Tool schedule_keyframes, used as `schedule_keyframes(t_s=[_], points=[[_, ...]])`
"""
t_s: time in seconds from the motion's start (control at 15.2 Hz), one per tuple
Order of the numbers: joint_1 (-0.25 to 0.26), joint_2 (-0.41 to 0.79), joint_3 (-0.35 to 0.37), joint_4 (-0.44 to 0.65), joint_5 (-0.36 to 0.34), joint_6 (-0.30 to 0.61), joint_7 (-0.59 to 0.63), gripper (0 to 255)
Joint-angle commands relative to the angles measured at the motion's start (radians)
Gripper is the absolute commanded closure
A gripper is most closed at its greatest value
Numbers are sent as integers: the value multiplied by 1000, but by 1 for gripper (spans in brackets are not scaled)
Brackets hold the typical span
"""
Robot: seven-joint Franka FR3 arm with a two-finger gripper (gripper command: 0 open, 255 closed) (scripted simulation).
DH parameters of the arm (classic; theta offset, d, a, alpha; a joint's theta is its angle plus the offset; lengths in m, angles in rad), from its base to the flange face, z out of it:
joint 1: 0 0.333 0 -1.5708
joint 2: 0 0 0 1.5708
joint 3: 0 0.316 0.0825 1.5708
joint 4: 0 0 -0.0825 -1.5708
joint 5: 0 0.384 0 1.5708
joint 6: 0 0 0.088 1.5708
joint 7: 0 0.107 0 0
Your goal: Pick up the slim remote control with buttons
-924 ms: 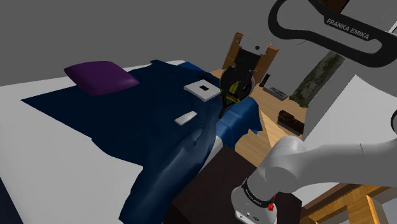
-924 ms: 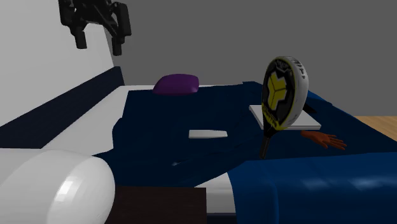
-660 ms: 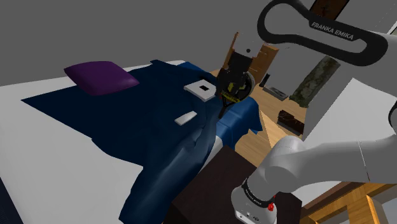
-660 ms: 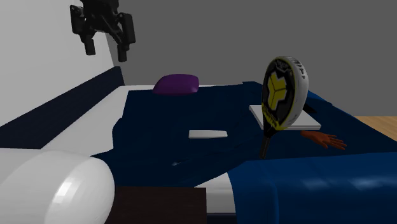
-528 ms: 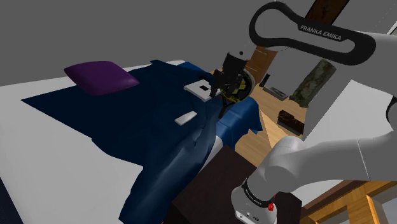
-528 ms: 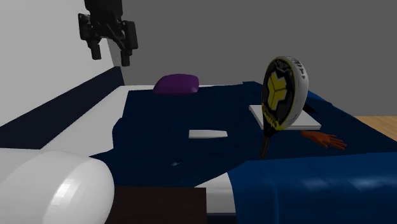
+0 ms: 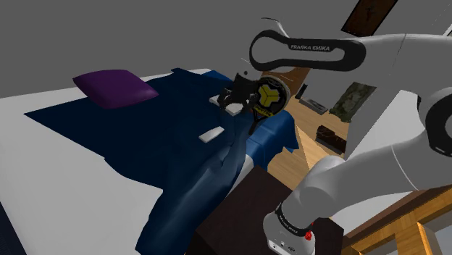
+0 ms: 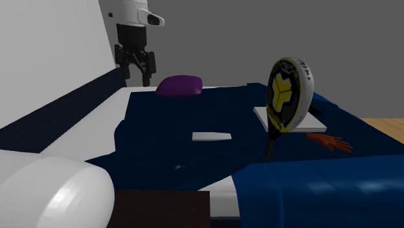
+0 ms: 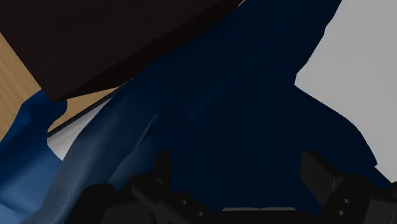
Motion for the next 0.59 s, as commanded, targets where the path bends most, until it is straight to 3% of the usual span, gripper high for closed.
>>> schedule_keyframes(t_s=[0.0,0.53], points=[[-13,80,7,11,1,74,43,0],[-64,351,7,83,-14,282,203,0]])
